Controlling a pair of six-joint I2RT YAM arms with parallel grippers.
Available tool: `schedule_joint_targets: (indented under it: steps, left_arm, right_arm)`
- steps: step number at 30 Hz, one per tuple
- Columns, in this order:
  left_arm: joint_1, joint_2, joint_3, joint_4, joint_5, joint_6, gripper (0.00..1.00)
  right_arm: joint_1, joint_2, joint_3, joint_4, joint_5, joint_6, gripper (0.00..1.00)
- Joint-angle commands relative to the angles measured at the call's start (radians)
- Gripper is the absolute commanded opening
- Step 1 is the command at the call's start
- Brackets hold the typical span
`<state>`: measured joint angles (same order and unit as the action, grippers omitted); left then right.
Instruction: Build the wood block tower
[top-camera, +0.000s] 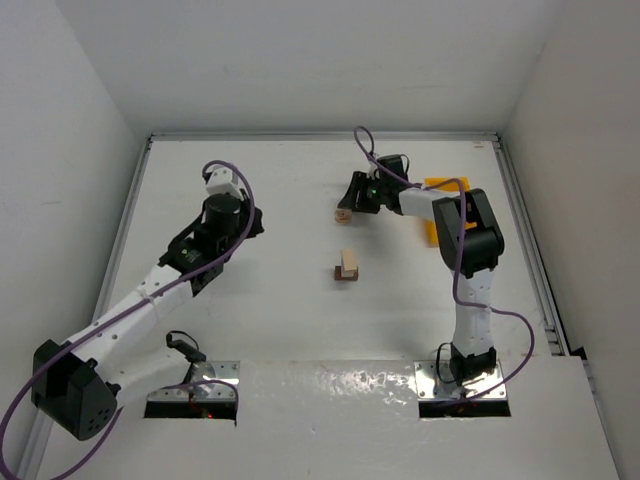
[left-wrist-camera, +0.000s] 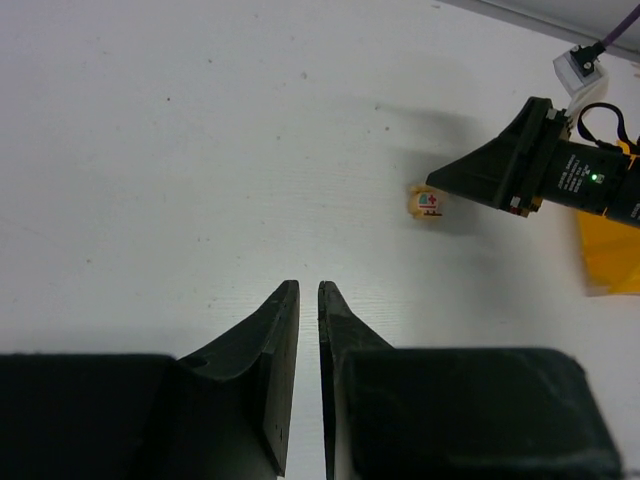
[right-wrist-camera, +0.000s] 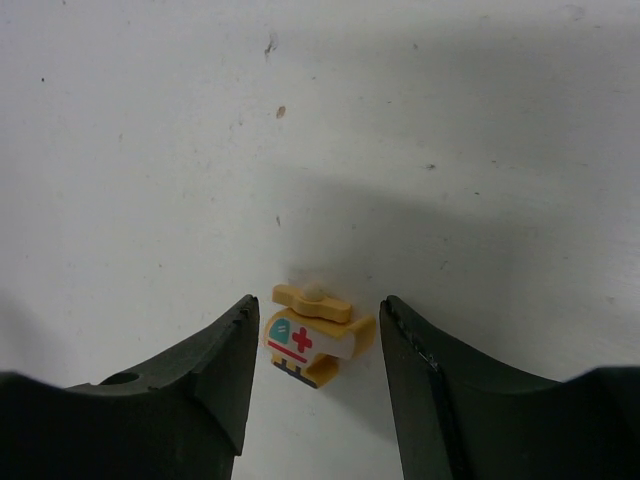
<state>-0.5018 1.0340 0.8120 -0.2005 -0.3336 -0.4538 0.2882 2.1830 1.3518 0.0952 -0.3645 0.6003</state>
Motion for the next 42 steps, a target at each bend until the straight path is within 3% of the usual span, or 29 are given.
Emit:
schedule_joint_targets:
  steps: [1,8,12,17,19,20,22,25,29,36,42]
  left_arm:
    - [0.009,-0.005,0.042,0.068,0.021,-0.013,0.11]
    - [0.008,-0.008,-0.045,0.139,0.079,-0.062,0.11]
    - [-0.009,0.009,-0.073,0.184,0.100,-0.094,0.12]
    - [-0.063,0.106,-0.063,0.254,0.068,-0.095,0.18]
    - [-0.078,0.164,-0.057,0.272,0.056,-0.097,0.21]
    - [-0.086,0.185,-0.050,0.280,0.042,-0.098,0.23]
    - [-0.103,0.256,-0.028,0.300,0.027,-0.097,0.28]
    - [-0.115,0.369,0.025,0.316,0.015,-0.080,0.34]
    - [-0.124,0.518,0.119,0.300,0.013,-0.059,0.41]
    - [-0.155,0.773,0.312,0.242,0.022,0.006,0.43]
    - [-0.169,0.880,0.421,0.217,0.050,0.040,0.45]
  right_arm:
    - [0.035,0.012,0.023,-0.048,0.024,-0.040,0.51]
    - [0.100,0.006,0.061,-0.181,0.117,-0.140,0.57]
    - [0.106,-0.017,0.023,-0.120,0.062,-0.094,0.57]
    - [0.104,-0.040,0.033,-0.103,-0.007,-0.071,0.47]
    - [0.103,-0.055,0.036,-0.109,0.001,-0.074,0.31]
    - [0.103,-0.063,0.040,-0.121,0.015,-0.083,0.30]
    - [0.098,-0.084,0.053,-0.144,0.035,-0.094,0.38]
    - [0.089,-0.126,0.037,-0.135,0.033,-0.094,0.38]
    - [0.083,-0.175,0.017,-0.147,0.067,-0.115,0.50]
    - [0.046,-0.252,-0.080,-0.112,0.088,-0.102,0.50]
    - [0.008,-0.284,-0.103,-0.100,0.075,-0.073,0.50]
